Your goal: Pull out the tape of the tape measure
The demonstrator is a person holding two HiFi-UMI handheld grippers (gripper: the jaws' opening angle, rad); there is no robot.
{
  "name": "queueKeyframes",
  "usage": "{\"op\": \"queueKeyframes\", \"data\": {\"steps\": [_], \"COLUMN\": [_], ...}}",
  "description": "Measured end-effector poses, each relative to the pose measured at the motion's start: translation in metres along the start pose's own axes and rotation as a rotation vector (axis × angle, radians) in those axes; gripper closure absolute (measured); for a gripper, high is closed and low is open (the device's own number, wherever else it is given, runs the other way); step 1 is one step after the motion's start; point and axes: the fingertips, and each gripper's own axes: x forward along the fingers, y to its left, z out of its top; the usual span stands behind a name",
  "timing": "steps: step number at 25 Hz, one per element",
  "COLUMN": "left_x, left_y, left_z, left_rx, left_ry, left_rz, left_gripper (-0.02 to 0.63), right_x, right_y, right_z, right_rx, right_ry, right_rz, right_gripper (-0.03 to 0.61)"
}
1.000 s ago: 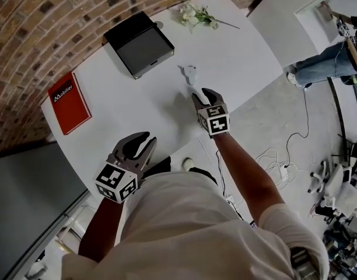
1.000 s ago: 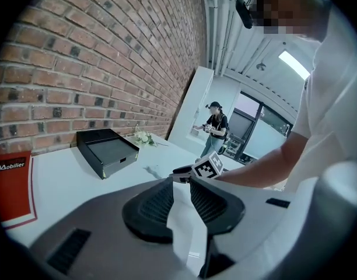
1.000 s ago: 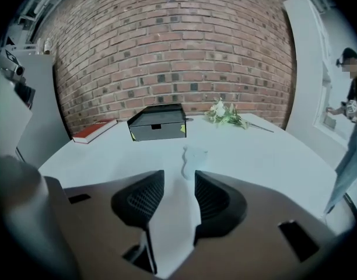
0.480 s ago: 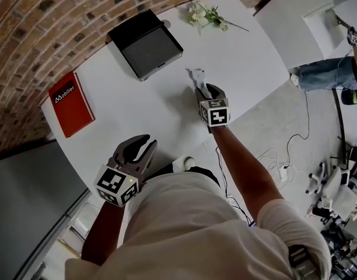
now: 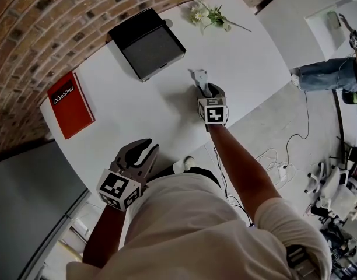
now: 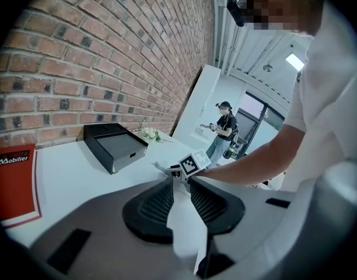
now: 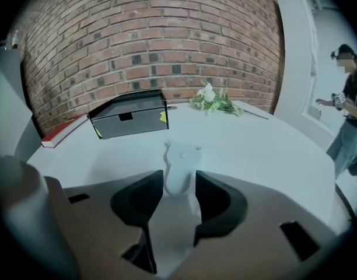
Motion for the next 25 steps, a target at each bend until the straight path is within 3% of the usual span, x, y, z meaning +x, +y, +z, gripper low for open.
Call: {"op": "queueKeyframes", "data": {"steps": [9, 25], "left_x": [-0.003, -0.001], "left_y": [0.006, 0.007], "left_z": [-0.004, -0.002], "left_rx": [-0.008, -0.008], "left_ry": [0.003, 0.003], "left_rz": [0.003, 0.009], "left_gripper": [0.528, 0.544], "right_x": [0.008, 0.011], "right_y": [-0.003, -0.004], "right_z": [-0.001, 0.002], "right_rx": [0.016, 0.029], "right_ry": [-0.001, 0.007], "right_rz": [-0.038, 0.002], "right_gripper": [0.423, 0.437]}}
